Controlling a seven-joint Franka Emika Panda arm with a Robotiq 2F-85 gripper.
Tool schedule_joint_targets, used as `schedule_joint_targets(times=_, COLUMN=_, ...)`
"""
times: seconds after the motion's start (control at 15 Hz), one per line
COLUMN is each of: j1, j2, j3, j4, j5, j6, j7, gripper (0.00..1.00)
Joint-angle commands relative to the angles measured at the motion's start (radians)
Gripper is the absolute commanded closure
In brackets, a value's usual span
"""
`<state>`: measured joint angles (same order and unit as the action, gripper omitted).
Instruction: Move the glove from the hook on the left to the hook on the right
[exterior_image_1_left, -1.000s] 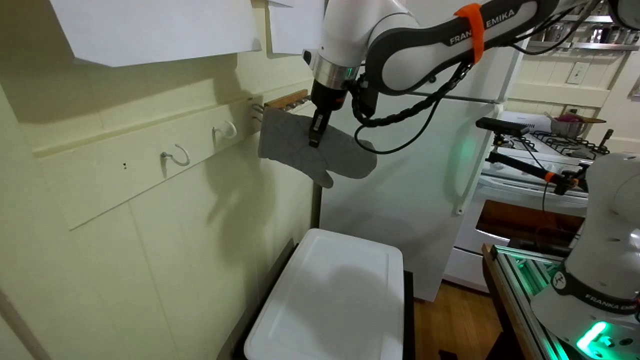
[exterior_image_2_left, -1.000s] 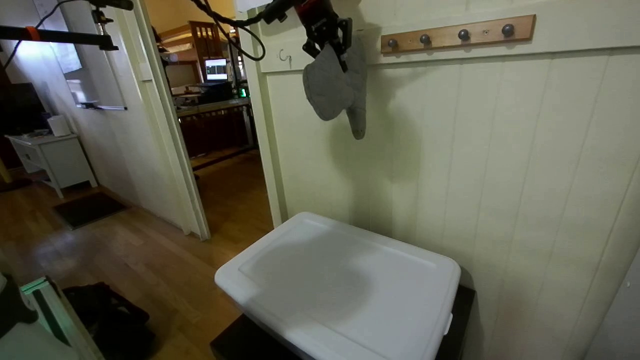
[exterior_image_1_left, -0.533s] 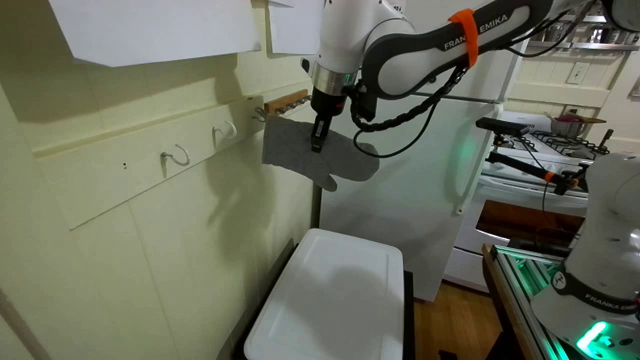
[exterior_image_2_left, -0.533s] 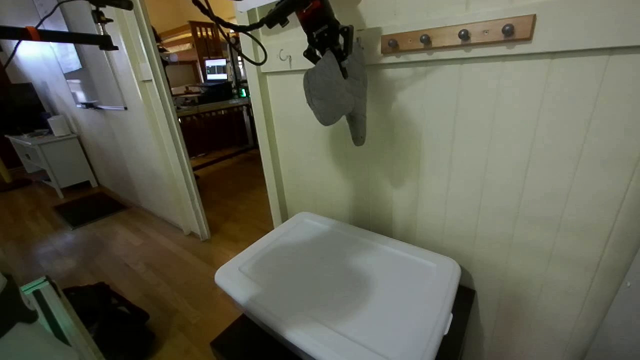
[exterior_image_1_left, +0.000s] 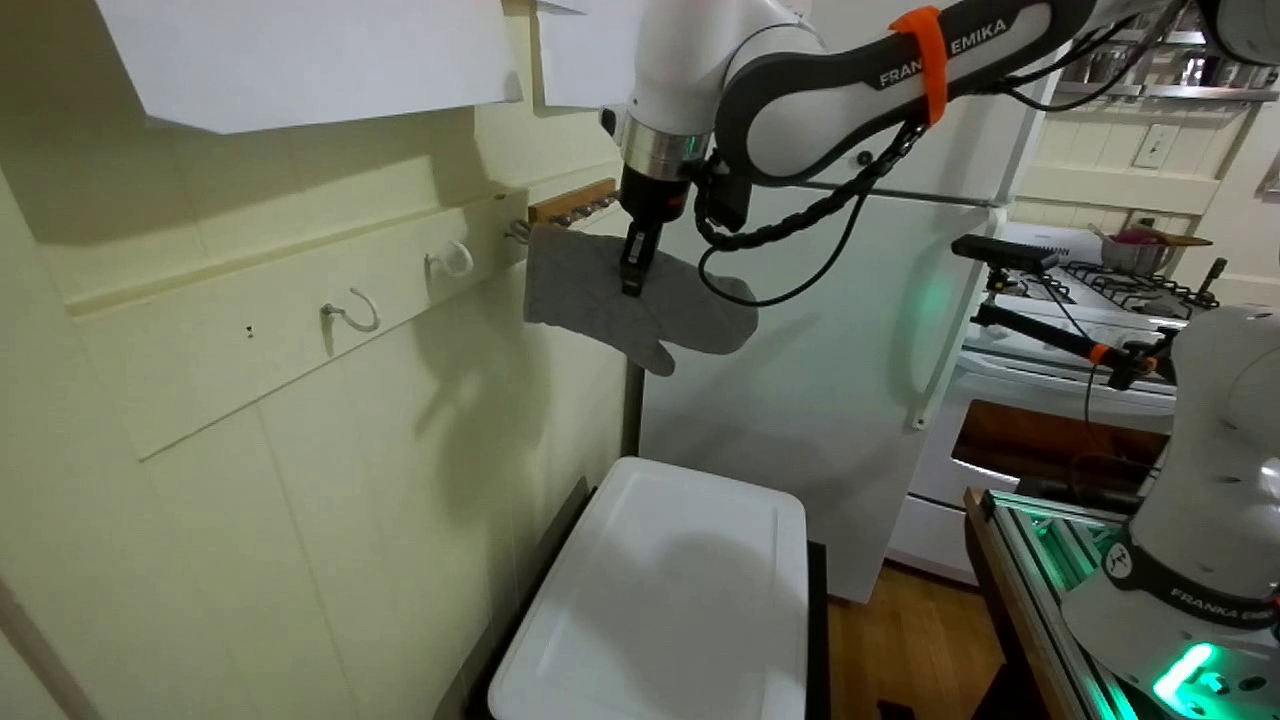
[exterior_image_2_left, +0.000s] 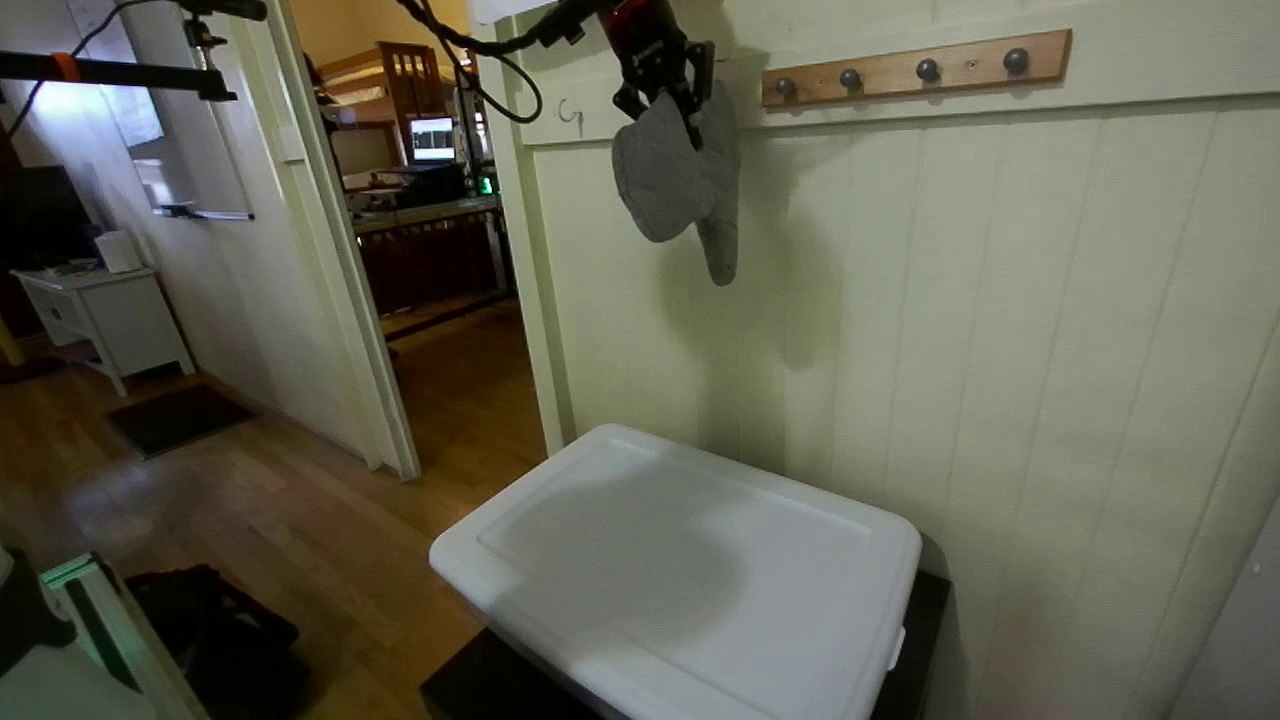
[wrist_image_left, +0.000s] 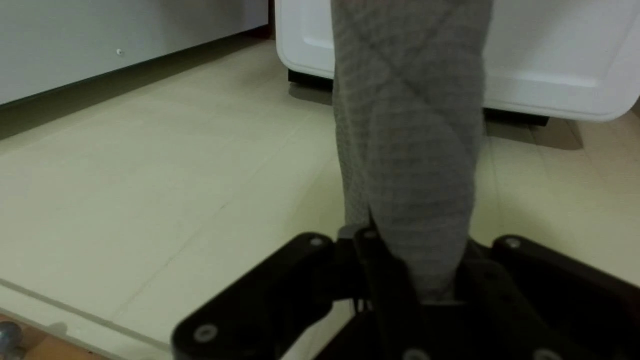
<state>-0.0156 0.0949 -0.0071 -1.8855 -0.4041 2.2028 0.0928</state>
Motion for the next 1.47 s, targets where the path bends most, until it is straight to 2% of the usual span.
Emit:
schedule_joint_targets(times=0.0, j1=0.007, j2=0.015, j3=-0.007, j4=0.049, j5=0.025, j6=-0.051, j7=-0.024, gripper=0.97)
schedule_joint_targets(times=0.8, j1=0.006, j2=0.061, j3=-0.013, j4=0.039, j5=0.009, j6=-0.111, j7=-0.083, gripper=0.97)
schedule_joint_targets(times=0.87, j1=0.006, j2=0.063, j3=-0.014, j4=0.037, j5=0.008, j6=-0.107, j7=-0.079, gripper=0.91)
schedule_joint_targets(times=0.93, j1=0.007, j2=0.063, j3=-0.015, j4=0.034, j5=0.016, j6=-0.108, j7=-0.068, gripper=0.62)
schedule_joint_targets(times=1.0, j1=0.007, j2=0.061, j3=-0.015, j4=0.028, j5=0.02, j6=-0.106, j7=-0.062, gripper=0.61)
schedule_joint_targets(times=1.4, j1=0.02, j2=0.032, j3=-0.011, j4=-0.035, j5=0.068, j6=-0.114, j7=0.086, gripper=0.16)
